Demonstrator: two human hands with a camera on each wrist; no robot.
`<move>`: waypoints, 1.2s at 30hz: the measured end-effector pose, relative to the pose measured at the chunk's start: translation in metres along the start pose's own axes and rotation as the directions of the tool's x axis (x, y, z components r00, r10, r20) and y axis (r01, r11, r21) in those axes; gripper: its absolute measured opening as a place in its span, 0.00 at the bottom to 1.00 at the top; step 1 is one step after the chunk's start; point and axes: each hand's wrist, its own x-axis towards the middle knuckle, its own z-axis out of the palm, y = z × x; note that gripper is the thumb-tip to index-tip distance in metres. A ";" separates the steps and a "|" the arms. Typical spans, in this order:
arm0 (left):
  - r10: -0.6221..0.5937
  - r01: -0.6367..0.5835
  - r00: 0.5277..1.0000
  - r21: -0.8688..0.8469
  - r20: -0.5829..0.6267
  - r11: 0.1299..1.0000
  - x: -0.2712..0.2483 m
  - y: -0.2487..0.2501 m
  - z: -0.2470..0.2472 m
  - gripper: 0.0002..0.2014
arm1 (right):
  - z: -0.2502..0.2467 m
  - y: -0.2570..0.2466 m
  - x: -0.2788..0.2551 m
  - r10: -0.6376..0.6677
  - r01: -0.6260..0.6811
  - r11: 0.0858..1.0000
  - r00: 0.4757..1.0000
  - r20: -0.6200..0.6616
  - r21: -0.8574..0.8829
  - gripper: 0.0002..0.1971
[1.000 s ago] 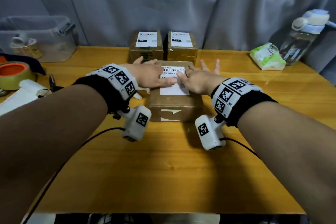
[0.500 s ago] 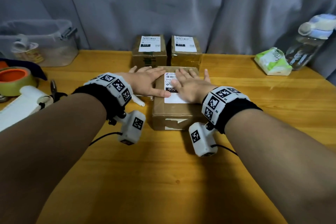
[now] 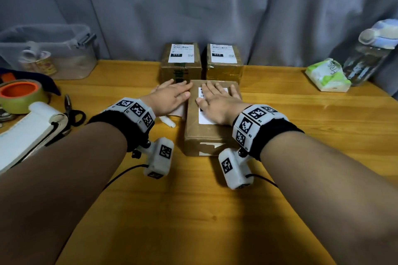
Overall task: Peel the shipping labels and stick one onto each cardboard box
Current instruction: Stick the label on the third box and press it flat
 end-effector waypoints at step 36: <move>-0.019 -0.045 0.964 0.236 0.264 0.971 -0.055 0.058 -0.013 0.45 | -0.002 -0.002 -0.028 0.059 -0.056 0.990 0.998 0.025 -0.130 0.31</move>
